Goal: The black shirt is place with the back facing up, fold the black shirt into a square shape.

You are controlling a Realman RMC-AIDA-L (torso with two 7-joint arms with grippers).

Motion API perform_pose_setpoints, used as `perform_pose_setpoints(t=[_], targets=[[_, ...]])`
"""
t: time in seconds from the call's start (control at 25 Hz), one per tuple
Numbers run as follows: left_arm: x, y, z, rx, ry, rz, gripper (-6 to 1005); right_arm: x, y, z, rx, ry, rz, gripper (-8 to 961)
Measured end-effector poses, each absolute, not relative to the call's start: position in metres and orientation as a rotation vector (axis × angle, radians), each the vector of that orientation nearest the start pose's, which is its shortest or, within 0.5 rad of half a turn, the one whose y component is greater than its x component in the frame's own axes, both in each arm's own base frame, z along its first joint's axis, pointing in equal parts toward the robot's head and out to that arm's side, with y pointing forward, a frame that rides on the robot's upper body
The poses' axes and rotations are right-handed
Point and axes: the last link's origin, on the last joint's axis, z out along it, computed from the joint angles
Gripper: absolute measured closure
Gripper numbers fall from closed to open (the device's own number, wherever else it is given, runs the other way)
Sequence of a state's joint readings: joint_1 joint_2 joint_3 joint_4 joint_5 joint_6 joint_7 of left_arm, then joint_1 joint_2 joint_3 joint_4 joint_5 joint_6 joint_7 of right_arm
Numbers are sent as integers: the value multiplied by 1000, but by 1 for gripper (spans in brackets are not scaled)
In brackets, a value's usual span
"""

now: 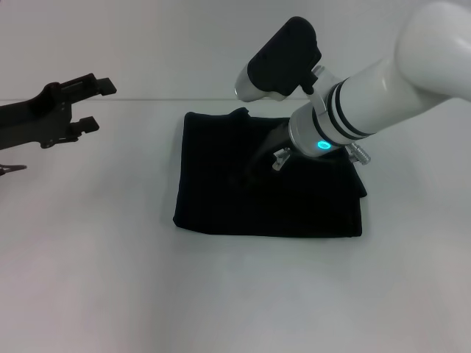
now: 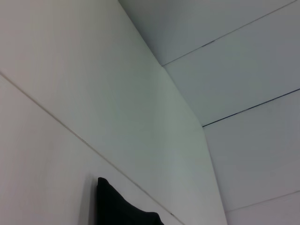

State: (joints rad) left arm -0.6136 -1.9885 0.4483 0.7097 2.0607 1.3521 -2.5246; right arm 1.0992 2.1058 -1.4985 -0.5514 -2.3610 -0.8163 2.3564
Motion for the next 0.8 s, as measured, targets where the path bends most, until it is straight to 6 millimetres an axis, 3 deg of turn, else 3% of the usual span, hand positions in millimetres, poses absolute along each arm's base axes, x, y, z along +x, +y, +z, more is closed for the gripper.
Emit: perform_pose_setpoints(t=[0.68, 0.8], targets=[[-281, 395, 86, 2226, 2308, 1291, 59, 112, 443, -99, -2620, 546, -255, 159], [-282, 395, 86, 2225, 2317, 1296, 59, 110, 444, -98, -2619, 547, -239, 272]])
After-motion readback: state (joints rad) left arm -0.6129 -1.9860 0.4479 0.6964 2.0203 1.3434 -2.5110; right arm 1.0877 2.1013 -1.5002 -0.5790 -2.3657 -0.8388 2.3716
